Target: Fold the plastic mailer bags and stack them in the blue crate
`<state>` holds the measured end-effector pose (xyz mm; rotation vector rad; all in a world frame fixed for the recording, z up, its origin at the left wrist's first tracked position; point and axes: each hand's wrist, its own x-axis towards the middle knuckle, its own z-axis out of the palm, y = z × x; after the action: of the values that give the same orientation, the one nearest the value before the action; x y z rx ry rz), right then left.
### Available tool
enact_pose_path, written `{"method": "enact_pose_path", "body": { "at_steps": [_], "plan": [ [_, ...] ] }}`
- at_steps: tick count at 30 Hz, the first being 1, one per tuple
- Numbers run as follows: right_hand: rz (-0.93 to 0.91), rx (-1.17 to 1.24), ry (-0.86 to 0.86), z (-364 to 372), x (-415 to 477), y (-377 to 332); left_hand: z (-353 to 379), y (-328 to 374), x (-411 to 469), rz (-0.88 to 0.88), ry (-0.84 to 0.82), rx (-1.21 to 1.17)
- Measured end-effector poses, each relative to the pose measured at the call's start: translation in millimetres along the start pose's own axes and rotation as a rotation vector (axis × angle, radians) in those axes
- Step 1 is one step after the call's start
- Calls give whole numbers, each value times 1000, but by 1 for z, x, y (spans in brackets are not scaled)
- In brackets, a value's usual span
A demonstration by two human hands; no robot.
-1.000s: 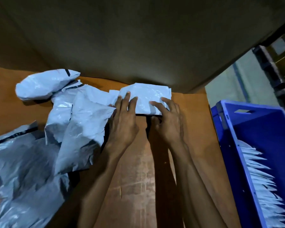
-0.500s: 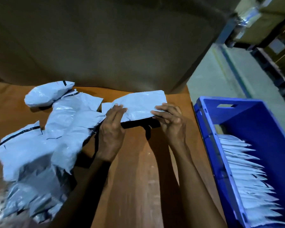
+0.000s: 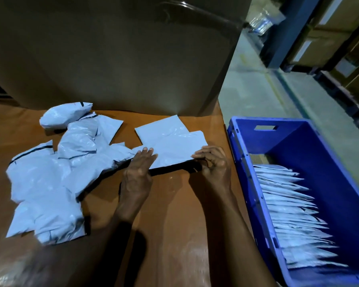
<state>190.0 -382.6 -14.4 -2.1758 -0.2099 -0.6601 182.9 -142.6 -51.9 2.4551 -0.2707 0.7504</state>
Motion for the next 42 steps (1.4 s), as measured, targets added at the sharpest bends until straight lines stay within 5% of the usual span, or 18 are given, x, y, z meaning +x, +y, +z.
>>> {"method": "enact_pose_path", "body": {
  "at_steps": [8, 17, 25, 35, 42],
  "plan": [
    [83, -106, -77, -14, -58, 23, 15, 14, -57, -34, -301, -29],
    [-96, -113, -55, -24, -55, 24, 0, 38, -61, -49, -159, -5],
    [-27, -113, -262, -55, -96, 24, -12, 31, -83, -73, -340, -159],
    [97, -153, -303, -66, -120, 11, -28, 25, -101, 35, -477, -257],
    [-72, -275, -255, -65, -94, -22, -38, 46, -96, 38, -371, -181]
  ]
}}
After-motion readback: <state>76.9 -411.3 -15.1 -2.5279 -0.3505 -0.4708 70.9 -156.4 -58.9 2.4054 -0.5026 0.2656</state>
